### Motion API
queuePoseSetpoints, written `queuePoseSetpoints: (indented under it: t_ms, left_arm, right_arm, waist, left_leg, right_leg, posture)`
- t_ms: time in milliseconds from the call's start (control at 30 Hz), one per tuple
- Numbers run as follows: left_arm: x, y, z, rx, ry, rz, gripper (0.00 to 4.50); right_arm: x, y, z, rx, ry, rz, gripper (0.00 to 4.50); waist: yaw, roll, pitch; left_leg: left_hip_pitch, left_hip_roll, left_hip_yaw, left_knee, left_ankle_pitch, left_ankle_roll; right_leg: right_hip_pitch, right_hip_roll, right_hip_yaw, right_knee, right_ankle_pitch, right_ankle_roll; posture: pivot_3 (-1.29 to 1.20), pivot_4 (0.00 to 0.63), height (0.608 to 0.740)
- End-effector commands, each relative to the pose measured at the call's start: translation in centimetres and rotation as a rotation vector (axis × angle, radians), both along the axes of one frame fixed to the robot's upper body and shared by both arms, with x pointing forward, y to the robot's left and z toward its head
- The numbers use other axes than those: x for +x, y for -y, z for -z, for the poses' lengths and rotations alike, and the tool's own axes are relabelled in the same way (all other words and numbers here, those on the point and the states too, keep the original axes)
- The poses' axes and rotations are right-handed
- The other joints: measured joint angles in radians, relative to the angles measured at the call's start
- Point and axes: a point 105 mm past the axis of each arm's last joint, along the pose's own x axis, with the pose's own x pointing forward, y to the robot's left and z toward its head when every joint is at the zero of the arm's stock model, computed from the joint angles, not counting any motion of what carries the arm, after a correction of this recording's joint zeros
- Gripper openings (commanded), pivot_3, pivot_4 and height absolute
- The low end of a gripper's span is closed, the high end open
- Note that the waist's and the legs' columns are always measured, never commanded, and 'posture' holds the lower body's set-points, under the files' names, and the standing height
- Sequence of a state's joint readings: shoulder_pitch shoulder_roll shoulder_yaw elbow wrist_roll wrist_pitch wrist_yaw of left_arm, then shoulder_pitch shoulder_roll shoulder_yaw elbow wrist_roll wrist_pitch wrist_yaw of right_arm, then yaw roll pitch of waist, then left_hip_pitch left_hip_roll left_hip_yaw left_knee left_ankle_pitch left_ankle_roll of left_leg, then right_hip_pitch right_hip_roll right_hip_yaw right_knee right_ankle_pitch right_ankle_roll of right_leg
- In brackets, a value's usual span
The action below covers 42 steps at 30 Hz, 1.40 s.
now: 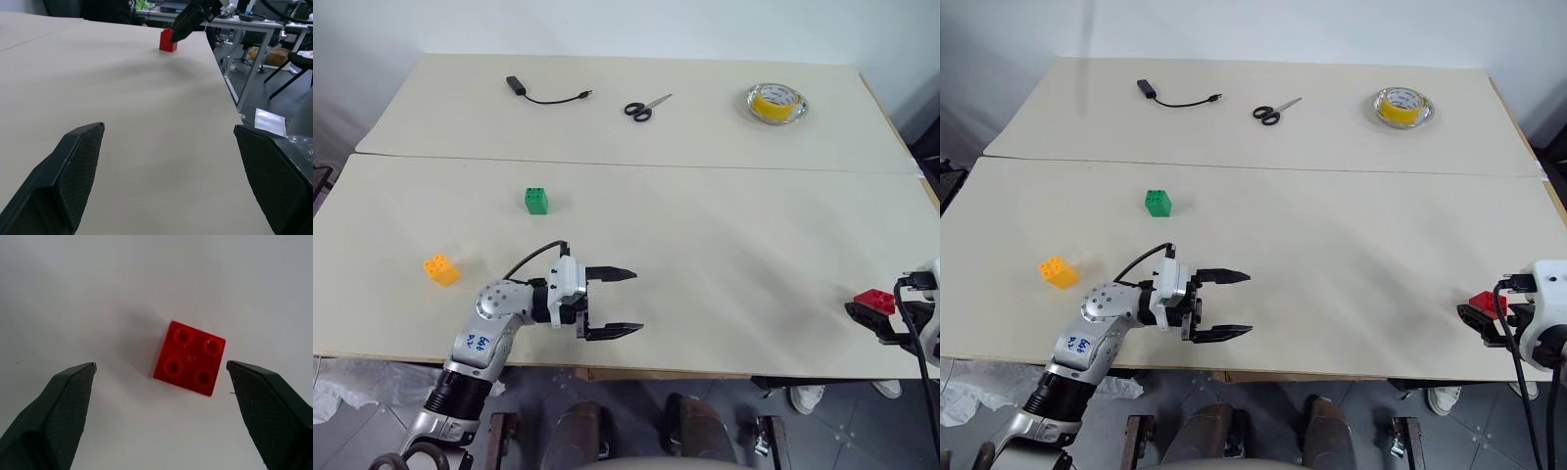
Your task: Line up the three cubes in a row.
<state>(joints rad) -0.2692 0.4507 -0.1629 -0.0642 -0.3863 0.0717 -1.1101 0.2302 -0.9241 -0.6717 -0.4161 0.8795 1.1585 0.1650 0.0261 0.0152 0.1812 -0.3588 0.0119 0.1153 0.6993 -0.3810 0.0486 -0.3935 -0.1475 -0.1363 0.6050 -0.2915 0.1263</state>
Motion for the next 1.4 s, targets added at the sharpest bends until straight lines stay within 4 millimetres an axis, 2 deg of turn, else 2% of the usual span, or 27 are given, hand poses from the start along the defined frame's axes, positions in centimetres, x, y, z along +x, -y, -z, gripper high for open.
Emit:
queuePoseSetpoints:
  t_ms: [33, 267, 333, 367, 433, 533, 567, 600, 667, 733, 1033, 1167, 1367, 1400]
  left_arm:
    - [-0.1, -0.2, -0.7, -0.003, 0.045, -0.008, 4.5]
    - [0.0, -0.5, -0.8, 0.003, 0.056, -0.027, 4.5]
    - [0.1, -1.1, -0.8, 0.008, 0.062, -0.054, 4.5]
    - [0.1, -1.3, -0.8, 0.009, 0.064, -0.065, 4.5]
    - [0.1, -1.8, -0.8, 0.013, 0.062, -0.092, 4.5]
    - [0.0, -2.9, -0.5, 0.014, 0.048, -0.148, 4.5]
    - [-0.1, -3.5, -0.3, 0.015, 0.04, -0.174, 4.5]
    - [-0.2, -4.1, 0.0, 0.017, 0.029, -0.203, 4.5]
    - [-0.4, -5.2, 0.5, 0.023, 0.011, -0.253, 4.5]
    - [-0.7, -6.3, 1.2, 0.036, -0.007, -0.301, 4.5]
    - [-1.7, -8.8, 1.5, 0.042, 0.0, -0.467, 4.5]
    - [-2.3, -9.5, 1.7, 0.041, -0.008, -0.515, 4.5]
    - [-2.5, -9.8, 1.6, 0.038, -0.007, -0.548, 4.5]
    - [-2.5, -9.9, 1.6, 0.037, -0.007, -0.553, 4.5]
  right_arm:
    - [0.4, 0.4, -0.2, -0.01, 0.025, 0.024, 4.48]
    - [1.1, 0.2, 0.1, 0.01, 0.031, 0.015, 2.15]
    - [1.6, -0.4, -0.2, 0.016, 0.031, -0.036, 1.5]
    - [1.8, -0.7, -0.4, 0.017, 0.032, -0.057, 1.46]
    - [2.8, -2.5, -1.9, 0.039, 0.092, -0.187, 1.47]
    - [4.2, -6.8, -4.4, 0.039, 0.187, -0.497, 1.47]
    - [4.3, -8.8, -4.8, 0.008, 0.199, -0.657, 1.47]
    - [4.2, -10.7, -4.9, -0.025, 0.195, -0.821, 1.47]
    - [4.3, -13.0, -4.4, -0.065, 0.146, -1.045, 1.47]
    - [5.3, -14.9, -3.8, -0.076, 0.094, -1.174, 1.47]
    - [10.1, -19.7, -2.1, -0.248, 0.023, -1.418, 1.47]
    - [9.9, -21.0, -1.5, -0.241, 0.011, -1.514, 1.47]
    - [10.2, -21.6, -0.9, -0.23, 0.004, -1.561, 1.47]
    - [10.2, -21.6, -0.8, -0.224, 0.004, -1.567, 1.82]
  waist:
    - [0.0, 0.0, 0.0]
    - [-0.001, 0.0, 0.0]
    - [-0.002, 0.0, 0.0]
    - [-0.003, 0.0, 0.0]
    - [-0.005, 0.0, 0.0]
    - [-0.013, 0.0, 0.0]
    - [-0.014, 0.0, 0.0]
    - [-0.018, 0.001, 0.0]
    - [-0.026, -0.001, 0.001]
    - [-0.032, -0.003, 0.002]
    - [-0.029, -0.005, 0.003]
    - [-0.029, -0.005, 0.003]
    - [-0.031, -0.005, 0.003]
    - [-0.032, -0.005, 0.003]
  left_leg:
    - [0.0, 0.0, 0.0, 0.0, 0.0, 0.0]
    - [0.0, 0.0, 0.001, 0.0, 0.0, 0.0]
    - [0.0, 0.0, 0.001, 0.0, 0.0, 0.0]
    - [0.0, 0.0, 0.001, 0.0, 0.0, 0.0]
    - [0.0, 0.0, 0.001, 0.0, 0.0, 0.0]
    - [0.001, 0.001, 0.002, 0.0, 0.0, 0.0]
    - [0.001, 0.001, 0.001, 0.0, 0.0, 0.0]
    - [0.001, 0.001, 0.001, 0.0, 0.0, 0.0]
    - [0.001, 0.002, 0.001, -0.001, 0.0, 0.0]
    - [0.001, 0.002, 0.001, -0.001, 0.0, 0.0]
    - [-0.002, 0.001, -0.001, 0.001, 0.0, 0.0]
    - [-0.003, 0.001, -0.002, 0.0, 0.0, 0.0]
    - [-0.003, 0.002, -0.003, 0.001, 0.0, -0.001]
    - [-0.003, 0.002, -0.003, 0.001, 0.0, -0.001]
  right_leg:
    - [0.0, 0.0, 0.0, 0.0, 0.0, 0.0]
    - [0.0, 0.001, 0.0, 0.0, 0.0, 0.0]
    - [0.0, 0.001, 0.0, 0.0, 0.0, 0.0]
    - [0.0, 0.001, 0.0, 0.0, 0.0, 0.0]
    - [0.0, 0.001, 0.0, 0.0, 0.0, 0.0]
    - [-0.001, 0.001, 0.001, 0.0, 0.0, 0.0]
    - [-0.001, 0.001, 0.001, 0.0, 0.0, 0.0]
    - [-0.001, 0.001, 0.001, 0.0, 0.0, 0.0]
    - [0.0, 0.001, 0.0, -0.001, 0.0, 0.0]
    - [0.0, 0.001, 0.0, -0.001, 0.0, 0.0]
    - [-0.001, -0.001, -0.003, -0.003, 0.0, 0.001]
    - [-0.001, 0.0, -0.006, -0.004, 0.0, 0.001]
    - [0.0, 0.0, -0.007, -0.003, 0.0, 0.001]
    - [0.0, 0.0, -0.007, -0.003, 0.0, 0.001]
  posture:
    - [0.0, 0.15, 0.74]
    - [0.0, 0.15, 0.74]
    - [0.0, 0.15, 0.74]
    - [0.0, 0.15, 0.74]
    - [0.0, 0.15, 0.74]
    - [0.0, 0.15, 0.74]
    - [0.0, 0.15, 0.74]
    - [0.0, 0.15, 0.74]
    - [0.0, 0.15, 0.74]
    - [0.0, 0.15, 0.74]
    - [0.0, 0.15, 0.74]
    - [0.0, 0.15, 0.74]
    - [0.0, 0.15, 0.74]
    - [0.0, 0.15, 0.74]
